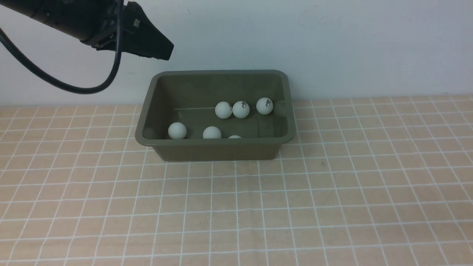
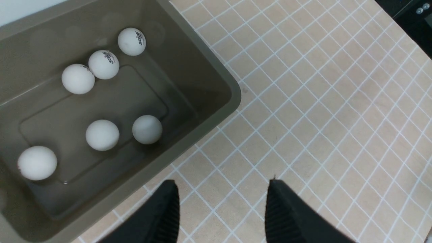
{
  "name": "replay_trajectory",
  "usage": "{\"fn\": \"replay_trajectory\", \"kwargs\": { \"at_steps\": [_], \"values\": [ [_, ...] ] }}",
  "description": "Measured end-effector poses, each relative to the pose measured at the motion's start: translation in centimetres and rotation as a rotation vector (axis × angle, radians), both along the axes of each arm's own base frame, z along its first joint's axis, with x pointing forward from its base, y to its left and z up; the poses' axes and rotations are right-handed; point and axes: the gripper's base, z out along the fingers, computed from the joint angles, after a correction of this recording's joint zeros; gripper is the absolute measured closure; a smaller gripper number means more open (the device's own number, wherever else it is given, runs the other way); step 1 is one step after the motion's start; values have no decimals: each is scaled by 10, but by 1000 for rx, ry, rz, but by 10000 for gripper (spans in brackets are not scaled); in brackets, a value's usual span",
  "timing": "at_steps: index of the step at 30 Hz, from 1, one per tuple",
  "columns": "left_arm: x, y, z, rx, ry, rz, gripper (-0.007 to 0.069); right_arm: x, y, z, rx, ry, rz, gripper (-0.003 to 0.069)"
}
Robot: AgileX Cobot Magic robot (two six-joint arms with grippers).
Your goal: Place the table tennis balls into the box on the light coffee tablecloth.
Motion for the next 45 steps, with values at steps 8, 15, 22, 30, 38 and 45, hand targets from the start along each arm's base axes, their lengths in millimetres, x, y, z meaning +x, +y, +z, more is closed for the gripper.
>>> {"fn": "replay_trajectory", "kwargs": {
  "at_steps": [8,15,22,30,38,45],
  "values": [
    [0,0,0,0,0,0,337,3,0,-28,2,99,-4,368],
    [0,0,0,0,0,0,337,2,-1,-39,4,147,-10,368],
    [0,0,0,0,0,0,337,1,-1,-53,4,171,-10,368],
    [0,-1,1,-20,1,-3,337,1,-1,-56,4,175,-10,368],
    [-3,-13,15,-211,-36,-65,337,1,-1,-56,4,174,-10,368],
    [-5,-20,29,-390,-39,-90,337,1,-1,-56,4,174,-10,368]
  ]
}}
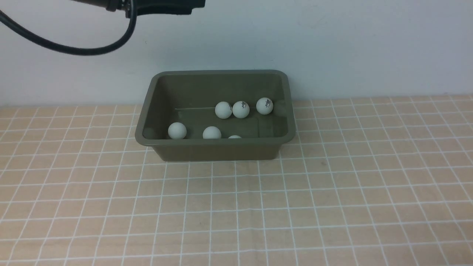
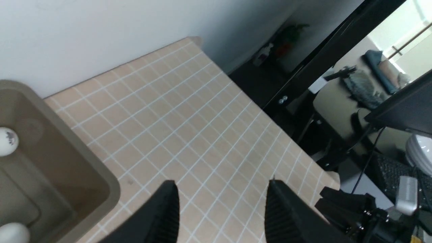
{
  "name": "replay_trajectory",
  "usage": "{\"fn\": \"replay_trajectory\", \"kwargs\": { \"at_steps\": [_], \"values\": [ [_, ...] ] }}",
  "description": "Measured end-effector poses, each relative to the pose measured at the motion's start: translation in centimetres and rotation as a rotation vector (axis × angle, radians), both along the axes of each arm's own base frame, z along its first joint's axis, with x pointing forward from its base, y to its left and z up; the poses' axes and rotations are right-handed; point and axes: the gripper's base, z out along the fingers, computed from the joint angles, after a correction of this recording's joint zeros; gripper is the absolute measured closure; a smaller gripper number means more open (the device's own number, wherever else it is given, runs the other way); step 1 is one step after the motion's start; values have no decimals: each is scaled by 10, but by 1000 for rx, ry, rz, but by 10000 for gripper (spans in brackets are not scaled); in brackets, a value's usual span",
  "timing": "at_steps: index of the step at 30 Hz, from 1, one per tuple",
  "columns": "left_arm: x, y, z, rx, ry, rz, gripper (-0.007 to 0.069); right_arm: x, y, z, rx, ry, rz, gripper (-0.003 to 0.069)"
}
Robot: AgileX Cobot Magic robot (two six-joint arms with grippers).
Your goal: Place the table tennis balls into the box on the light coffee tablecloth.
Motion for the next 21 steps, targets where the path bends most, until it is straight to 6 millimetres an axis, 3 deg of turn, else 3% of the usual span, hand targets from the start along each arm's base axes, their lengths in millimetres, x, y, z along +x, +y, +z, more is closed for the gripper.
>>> {"fn": "replay_trajectory", "kwargs": {
  "at_steps": [8,13,17,21],
  "values": [
    [0,-1,2,-10,-32,-12,337,0,0,0,-1,0,0,368],
    [-6,2,6,83,-198,-50,337,0,0,0,-1,0,0,368],
    [-34,17,23,239,-340,52,337,0,0,0,-1,0,0,368],
    [-92,36,42,361,-479,275,337,0,0,0,-1,0,0,368]
  ]
}}
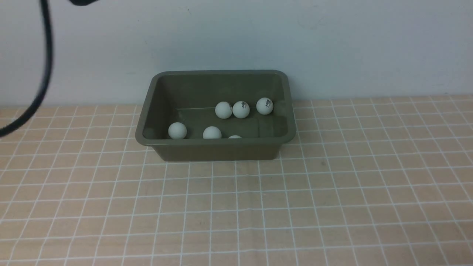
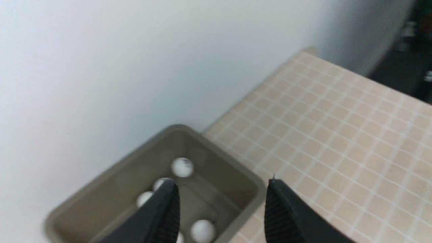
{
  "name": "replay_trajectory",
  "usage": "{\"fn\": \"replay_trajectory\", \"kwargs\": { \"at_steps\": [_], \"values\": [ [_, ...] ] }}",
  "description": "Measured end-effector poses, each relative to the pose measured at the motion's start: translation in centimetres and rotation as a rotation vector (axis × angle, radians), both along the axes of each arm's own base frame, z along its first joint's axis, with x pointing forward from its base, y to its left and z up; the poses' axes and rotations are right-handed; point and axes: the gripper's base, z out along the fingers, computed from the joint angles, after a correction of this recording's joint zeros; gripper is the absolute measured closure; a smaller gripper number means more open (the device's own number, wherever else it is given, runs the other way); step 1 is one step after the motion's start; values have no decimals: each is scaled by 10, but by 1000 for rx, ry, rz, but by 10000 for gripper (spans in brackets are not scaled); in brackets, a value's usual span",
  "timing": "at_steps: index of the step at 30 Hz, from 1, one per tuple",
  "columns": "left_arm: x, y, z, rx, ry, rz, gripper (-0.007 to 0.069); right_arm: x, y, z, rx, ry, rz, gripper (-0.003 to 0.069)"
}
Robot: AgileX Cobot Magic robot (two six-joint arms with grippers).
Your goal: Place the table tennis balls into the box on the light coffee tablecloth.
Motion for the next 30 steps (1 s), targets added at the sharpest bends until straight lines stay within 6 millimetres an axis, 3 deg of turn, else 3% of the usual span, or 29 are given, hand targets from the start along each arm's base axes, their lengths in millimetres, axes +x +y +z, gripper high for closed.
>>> {"fn": "replay_trajectory", "kwargs": {
  "at_steps": [4,7,9,14,18,24,30],
  "values": [
    [-59,10,-12,39,-106,139,337,0,0,0,0,0,0,368],
    [-87,14,-29,42,-148,201,337,0,0,0,0,0,0,368],
    [-112,20,-70,50,-155,282,337,0,0,0,0,0,0,368],
    [-139,27,-139,-23,-133,408,337,0,0,0,0,0,0,368],
    [-155,30,-163,-51,-159,445,337,0,0,0,0,0,0,368],
    [-155,35,-185,7,-170,492,337,0,0,0,0,0,0,368],
    [-157,51,-228,39,41,681,337,0,0,0,0,0,0,368]
  ]
}}
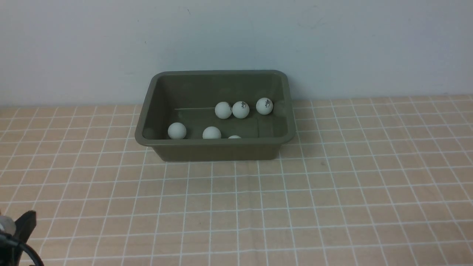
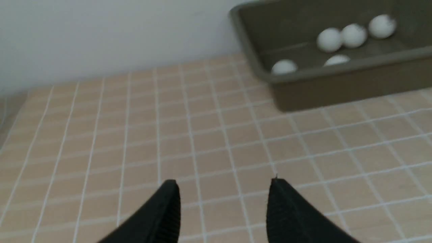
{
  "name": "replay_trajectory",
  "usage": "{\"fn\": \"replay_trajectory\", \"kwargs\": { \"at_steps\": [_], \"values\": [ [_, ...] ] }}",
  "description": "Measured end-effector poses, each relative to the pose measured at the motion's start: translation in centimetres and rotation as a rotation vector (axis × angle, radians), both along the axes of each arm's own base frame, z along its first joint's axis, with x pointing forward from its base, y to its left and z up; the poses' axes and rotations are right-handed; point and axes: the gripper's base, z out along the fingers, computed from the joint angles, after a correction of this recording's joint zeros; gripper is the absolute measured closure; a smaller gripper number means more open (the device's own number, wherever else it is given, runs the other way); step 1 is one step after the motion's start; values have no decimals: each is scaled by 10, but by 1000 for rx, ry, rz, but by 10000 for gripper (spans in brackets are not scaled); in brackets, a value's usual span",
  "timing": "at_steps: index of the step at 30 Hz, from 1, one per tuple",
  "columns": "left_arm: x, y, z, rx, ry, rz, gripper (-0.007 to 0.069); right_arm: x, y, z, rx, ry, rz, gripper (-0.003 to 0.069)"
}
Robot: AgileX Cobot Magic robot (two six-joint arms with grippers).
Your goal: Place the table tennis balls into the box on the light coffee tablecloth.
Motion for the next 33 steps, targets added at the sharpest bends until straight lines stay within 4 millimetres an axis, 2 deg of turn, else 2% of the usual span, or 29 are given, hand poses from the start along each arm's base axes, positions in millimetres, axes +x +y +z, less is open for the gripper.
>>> {"fn": "replay_trajectory", "kwargs": {
  "at_steps": [4,8,15,22,33],
  "values": [
    [-7,7,-24,-58,36,109,337,0,0,0,0,0,0,368],
    [-18,6,-42,-79,19,108,337,0,0,0,0,0,0,368],
    [-31,5,-53,-32,-37,103,337,0,0,0,0,0,0,368],
    [-34,4,-77,-34,-23,101,337,0,0,0,-1,0,0,368],
    [-33,3,-76,-49,-52,92,337,0,0,0,-1,0,0,368]
  ]
}}
